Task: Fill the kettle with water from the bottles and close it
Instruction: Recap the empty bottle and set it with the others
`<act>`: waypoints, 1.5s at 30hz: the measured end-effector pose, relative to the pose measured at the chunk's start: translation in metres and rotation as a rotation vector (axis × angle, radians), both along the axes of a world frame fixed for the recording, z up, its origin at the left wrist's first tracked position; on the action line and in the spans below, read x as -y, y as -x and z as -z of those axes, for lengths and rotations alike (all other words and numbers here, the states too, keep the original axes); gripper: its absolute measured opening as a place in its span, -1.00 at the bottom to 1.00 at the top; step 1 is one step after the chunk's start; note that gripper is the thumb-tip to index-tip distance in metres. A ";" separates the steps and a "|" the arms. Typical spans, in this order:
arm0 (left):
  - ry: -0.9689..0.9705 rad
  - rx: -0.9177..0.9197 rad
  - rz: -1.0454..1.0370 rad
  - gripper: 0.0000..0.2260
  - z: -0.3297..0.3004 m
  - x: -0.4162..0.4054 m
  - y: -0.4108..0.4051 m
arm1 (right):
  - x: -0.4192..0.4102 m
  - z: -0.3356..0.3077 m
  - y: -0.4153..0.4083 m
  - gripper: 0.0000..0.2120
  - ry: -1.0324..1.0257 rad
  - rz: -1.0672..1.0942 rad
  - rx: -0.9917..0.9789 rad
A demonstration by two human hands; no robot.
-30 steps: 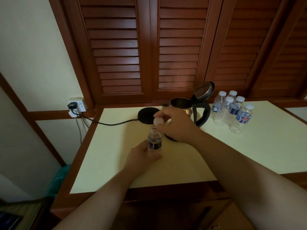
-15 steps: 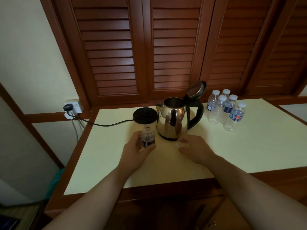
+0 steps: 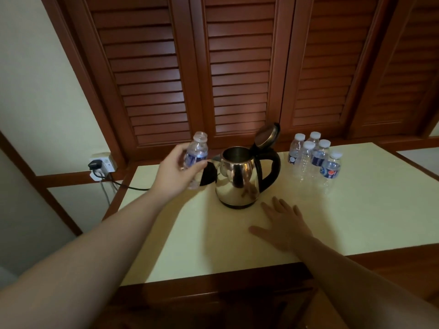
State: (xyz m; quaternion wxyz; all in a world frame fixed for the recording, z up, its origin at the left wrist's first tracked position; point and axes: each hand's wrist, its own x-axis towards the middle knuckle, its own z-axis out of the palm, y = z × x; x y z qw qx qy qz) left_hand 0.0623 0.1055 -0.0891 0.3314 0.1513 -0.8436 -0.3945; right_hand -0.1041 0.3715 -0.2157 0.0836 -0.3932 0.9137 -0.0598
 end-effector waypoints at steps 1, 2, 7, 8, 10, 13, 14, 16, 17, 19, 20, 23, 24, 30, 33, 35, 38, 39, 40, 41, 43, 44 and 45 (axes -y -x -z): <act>0.036 0.013 -0.008 -0.55 -0.008 0.005 0.006 | -0.001 0.000 0.000 0.04 0.011 -0.002 0.000; 0.078 0.040 -0.020 -0.55 -0.016 0.010 0.012 | -0.001 -0.001 0.000 0.04 0.020 -0.002 0.003; 0.275 0.273 -0.037 -0.54 -0.037 0.023 0.038 | -0.002 0.002 0.001 0.02 0.046 0.007 0.013; 0.346 0.328 -0.030 -0.51 -0.038 0.025 0.042 | -0.002 0.002 0.002 0.02 0.053 0.007 0.013; 0.460 0.416 -0.028 -0.46 -0.038 0.030 0.049 | -0.002 0.004 0.003 0.02 0.064 0.009 0.013; 0.508 0.485 -0.028 -0.40 -0.040 0.035 0.053 | -0.002 0.006 0.005 0.01 0.075 0.011 0.009; 0.529 0.498 -0.027 -0.40 -0.042 0.034 0.053 | -0.002 0.007 0.005 0.01 0.078 0.009 0.009; 0.595 0.540 -0.045 -0.40 -0.047 0.032 0.052 | -0.002 0.008 0.006 0.01 0.084 0.006 0.007; 0.644 0.571 -0.062 -0.40 -0.050 0.032 0.052 | -0.002 0.008 0.007 0.00 0.087 0.005 0.005; 0.748 0.623 -0.092 -0.39 -0.055 0.032 0.051 | -0.002 0.008 0.006 0.00 0.091 0.003 -0.001; 0.783 0.639 -0.098 -0.39 -0.058 0.031 0.050 | -0.002 0.008 0.006 -0.01 0.092 0.002 -0.004; 0.841 0.673 -0.096 -0.39 -0.065 0.032 0.049 | -0.003 0.006 0.005 -0.01 0.097 0.001 -0.005; 0.856 0.682 -0.094 -0.39 -0.067 0.032 0.049 | -0.003 0.006 0.005 -0.01 0.098 0.001 -0.006; 0.898 0.690 -0.083 -0.39 -0.079 0.032 0.051 | -0.004 0.006 0.004 -0.03 0.118 0.005 0.001; 0.915 0.689 -0.088 -0.40 -0.081 0.032 0.051 | -0.004 0.005 0.004 -0.05 0.116 0.002 -0.001; 0.927 0.690 -0.091 -0.40 -0.083 0.032 0.050 | -0.004 0.005 0.004 -0.05 0.116 0.003 0.000; 0.931 0.689 -0.100 -0.41 -0.087 0.032 0.050 | -0.004 0.004 0.004 -0.05 0.112 0.001 0.005; 0.934 0.688 -0.102 -0.40 -0.088 0.032 0.049 | -0.004 0.004 0.004 -0.05 0.113 0.000 0.005; 0.937 0.687 -0.103 -0.40 -0.089 0.032 0.049 | -0.004 0.004 0.004 -0.05 0.112 -0.001 0.005; 0.939 0.686 -0.103 -0.40 -0.090 0.031 0.049 | -0.004 0.004 0.004 -0.05 0.112 -0.002 0.004; 0.941 0.684 -0.101 -0.40 -0.092 0.030 0.049 | -0.004 0.005 0.004 -0.05 0.116 -0.001 0.005; 0.941 0.683 -0.100 -0.40 -0.094 0.030 0.050 | -0.004 0.005 0.004 -0.05 0.117 -0.001 0.006; 0.942 0.683 -0.098 -0.40 -0.095 0.030 0.050 | -0.004 0.005 0.005 -0.05 0.117 0.000 0.007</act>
